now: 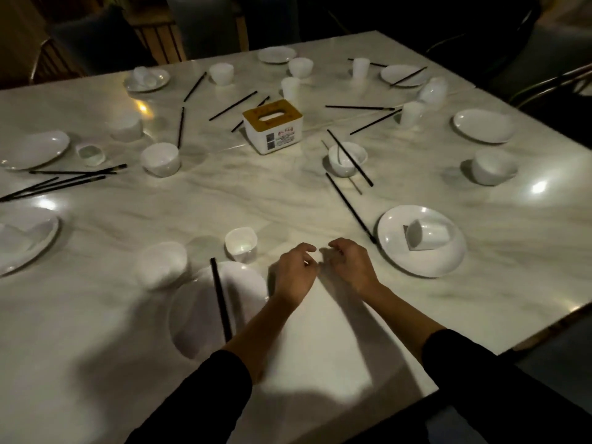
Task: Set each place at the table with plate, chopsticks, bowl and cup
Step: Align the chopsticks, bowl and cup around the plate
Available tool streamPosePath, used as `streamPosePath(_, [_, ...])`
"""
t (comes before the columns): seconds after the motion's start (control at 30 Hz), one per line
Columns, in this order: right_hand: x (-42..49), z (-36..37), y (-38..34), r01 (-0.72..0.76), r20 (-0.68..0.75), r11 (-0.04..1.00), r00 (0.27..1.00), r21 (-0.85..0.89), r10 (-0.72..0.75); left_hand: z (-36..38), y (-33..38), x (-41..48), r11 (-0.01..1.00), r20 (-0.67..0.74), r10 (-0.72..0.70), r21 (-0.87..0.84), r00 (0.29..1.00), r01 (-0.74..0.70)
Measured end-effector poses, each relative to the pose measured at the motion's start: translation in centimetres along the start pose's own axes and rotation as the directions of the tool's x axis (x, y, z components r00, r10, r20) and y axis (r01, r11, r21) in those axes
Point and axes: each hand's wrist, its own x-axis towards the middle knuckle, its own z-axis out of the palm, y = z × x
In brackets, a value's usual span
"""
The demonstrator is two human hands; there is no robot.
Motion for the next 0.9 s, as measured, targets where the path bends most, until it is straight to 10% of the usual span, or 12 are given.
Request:
streamPosePath(0.37, [8.2,-15.6,11.1,0.353,0.194,0.832,0.935,-0.428,-0.297,11.6,12.9,4.4,0.992,0.092,-0.122,-0.02,0.988,0.124])
streamPosePath(0.9, [11.2,-17.5,19.1,0.174,0.239,0.968,0.963,-0.183,-0.128,17.9,13.8,3.1,0.904,0.085,-0.379,-0.179,0.921,0.388])
